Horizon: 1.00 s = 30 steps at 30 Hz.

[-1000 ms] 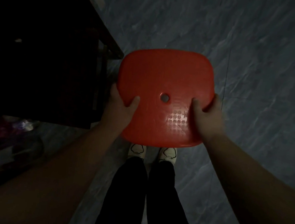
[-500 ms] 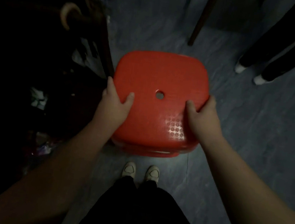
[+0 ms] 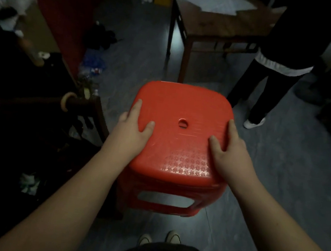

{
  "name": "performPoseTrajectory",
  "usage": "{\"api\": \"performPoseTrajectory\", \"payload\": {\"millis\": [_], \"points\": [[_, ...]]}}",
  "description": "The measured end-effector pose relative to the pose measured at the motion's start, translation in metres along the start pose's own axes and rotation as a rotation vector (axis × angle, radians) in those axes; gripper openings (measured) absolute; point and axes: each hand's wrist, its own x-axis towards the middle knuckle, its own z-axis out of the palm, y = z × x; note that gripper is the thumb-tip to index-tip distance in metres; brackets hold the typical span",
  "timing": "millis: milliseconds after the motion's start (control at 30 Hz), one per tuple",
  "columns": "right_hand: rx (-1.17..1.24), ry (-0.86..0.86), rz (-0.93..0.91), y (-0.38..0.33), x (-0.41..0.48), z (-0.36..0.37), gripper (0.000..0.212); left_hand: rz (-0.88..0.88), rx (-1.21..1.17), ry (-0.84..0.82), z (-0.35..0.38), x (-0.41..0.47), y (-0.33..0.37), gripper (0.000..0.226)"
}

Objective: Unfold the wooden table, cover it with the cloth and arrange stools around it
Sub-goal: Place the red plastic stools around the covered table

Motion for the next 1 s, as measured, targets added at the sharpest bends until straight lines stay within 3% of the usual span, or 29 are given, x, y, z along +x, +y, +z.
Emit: {"api": "performPoseTrajectory", "payload": {"millis": [267, 1000], "points": [[0.025, 0.146, 0.236, 0.088, -0.005, -0.067, 0.080, 0.197, 0.068, -0.192, 0.077, 0.021, 0.101, 0.073], [0.135, 0.642, 0.723, 0.440, -0.024, -0.350, 0.081, 0.720, 0.051, -0.654, 0.467, -0.043, 0.484, 0.075]]}}
